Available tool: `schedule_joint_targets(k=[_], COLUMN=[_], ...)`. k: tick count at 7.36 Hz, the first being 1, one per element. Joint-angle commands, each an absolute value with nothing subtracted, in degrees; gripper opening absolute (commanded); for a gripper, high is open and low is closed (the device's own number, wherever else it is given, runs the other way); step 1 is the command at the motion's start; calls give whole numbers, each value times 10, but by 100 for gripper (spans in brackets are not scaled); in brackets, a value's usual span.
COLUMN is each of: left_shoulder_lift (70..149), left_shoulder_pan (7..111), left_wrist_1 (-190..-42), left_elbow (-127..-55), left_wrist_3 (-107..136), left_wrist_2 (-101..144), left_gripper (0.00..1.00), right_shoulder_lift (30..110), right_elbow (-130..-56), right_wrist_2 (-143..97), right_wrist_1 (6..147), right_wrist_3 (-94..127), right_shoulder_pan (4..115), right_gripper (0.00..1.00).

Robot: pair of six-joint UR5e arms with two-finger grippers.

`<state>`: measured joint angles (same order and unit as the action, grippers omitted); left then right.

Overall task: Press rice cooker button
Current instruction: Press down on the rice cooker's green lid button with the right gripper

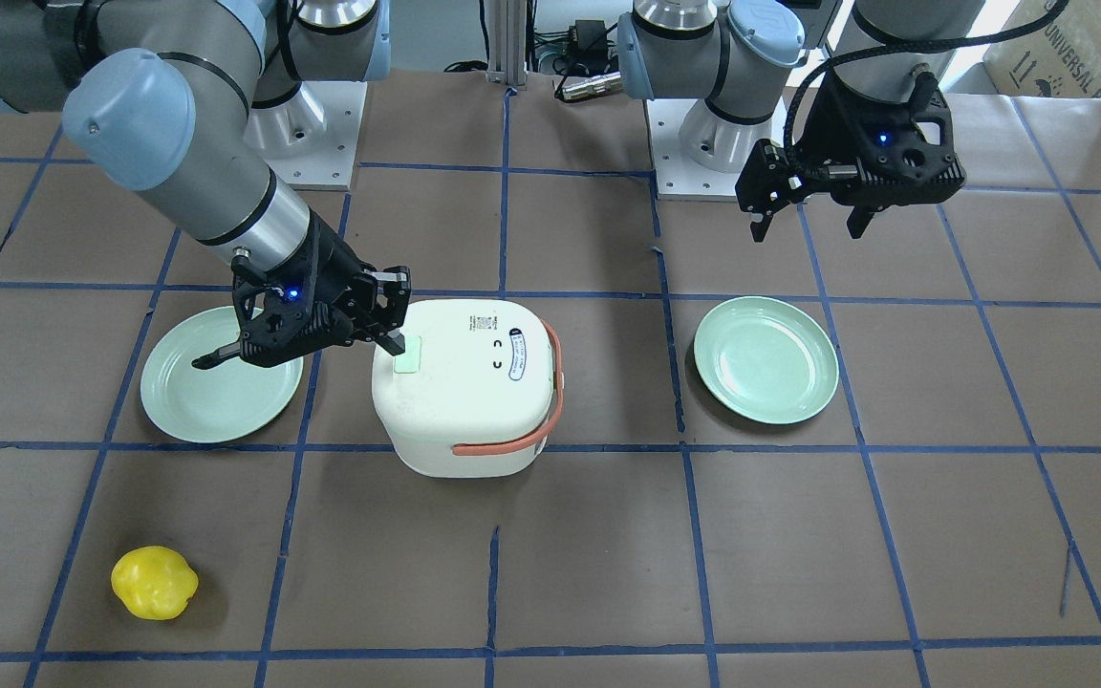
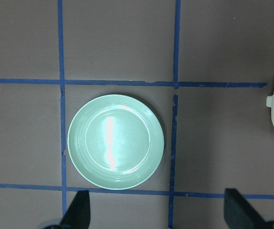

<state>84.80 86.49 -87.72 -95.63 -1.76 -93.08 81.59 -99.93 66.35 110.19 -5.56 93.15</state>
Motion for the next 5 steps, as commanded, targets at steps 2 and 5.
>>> schedule_joint_targets(k=[2, 5], left_shoulder_lift=[848, 848], left_shoulder_pan=[865, 865], left_wrist_1=[-877, -877], left_elbow=[-956, -956], left_wrist_3=[-18, -18], left_wrist_2=[-931, -931], left_gripper=[100, 100], right_shoulder_lift=[810, 802], right_elbow=[-1000, -1000], right_wrist_2=[661, 643], right_wrist_1=[1107, 1121], right_wrist_3=[-55, -58], right_shoulder_pan=[933, 933], right_gripper=[6, 6])
